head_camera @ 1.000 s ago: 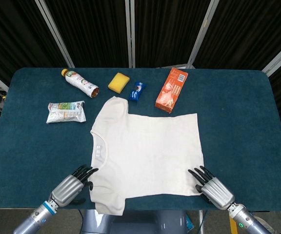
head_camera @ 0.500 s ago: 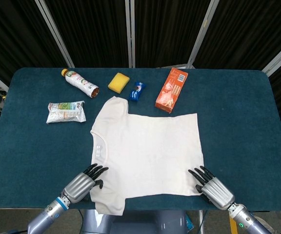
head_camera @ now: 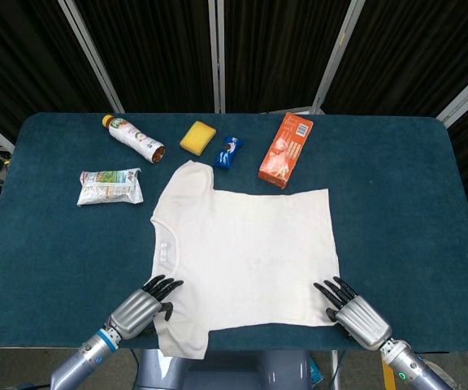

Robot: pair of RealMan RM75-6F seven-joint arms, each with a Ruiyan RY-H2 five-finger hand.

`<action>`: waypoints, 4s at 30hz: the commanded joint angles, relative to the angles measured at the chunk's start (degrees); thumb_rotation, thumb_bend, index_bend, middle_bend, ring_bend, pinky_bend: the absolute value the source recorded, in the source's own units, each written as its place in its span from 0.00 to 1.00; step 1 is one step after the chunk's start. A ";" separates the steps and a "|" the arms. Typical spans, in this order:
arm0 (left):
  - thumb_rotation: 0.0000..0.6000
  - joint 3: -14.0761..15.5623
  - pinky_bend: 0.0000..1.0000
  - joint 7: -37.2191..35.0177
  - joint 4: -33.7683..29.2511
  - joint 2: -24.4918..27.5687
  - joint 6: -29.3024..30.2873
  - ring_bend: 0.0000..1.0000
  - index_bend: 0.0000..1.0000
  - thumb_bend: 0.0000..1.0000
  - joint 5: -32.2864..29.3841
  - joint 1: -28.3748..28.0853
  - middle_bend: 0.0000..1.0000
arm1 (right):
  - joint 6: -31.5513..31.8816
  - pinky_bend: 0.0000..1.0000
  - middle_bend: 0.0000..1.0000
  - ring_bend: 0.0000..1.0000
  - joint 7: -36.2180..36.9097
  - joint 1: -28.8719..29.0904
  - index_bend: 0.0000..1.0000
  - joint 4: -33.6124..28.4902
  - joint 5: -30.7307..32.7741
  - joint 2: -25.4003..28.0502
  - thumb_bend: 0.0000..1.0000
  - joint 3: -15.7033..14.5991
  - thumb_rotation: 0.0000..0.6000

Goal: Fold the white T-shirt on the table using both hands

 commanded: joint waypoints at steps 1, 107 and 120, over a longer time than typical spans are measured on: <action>1.00 0.09 0.00 -0.43 -0.69 0.40 -0.38 0.00 0.61 0.57 -0.60 -0.30 0.00 | -0.09 0.00 0.02 0.00 -0.10 0.00 0.70 0.01 0.01 -0.06 0.38 -0.03 1.00; 1.00 -12.44 0.00 -8.56 -11.24 16.93 -17.36 0.00 0.73 0.59 -37.18 -20.86 0.00 | -25.76 0.00 0.05 0.00 1.20 19.61 0.72 -18.71 20.86 11.67 0.40 15.13 1.00; 1.00 -15.12 0.00 -5.82 -5.84 14.62 -18.37 0.00 0.74 0.59 -42.02 -23.70 0.00 | -30.00 0.00 0.05 0.00 1.71 22.96 0.72 -11.43 25.56 7.08 0.40 18.12 1.00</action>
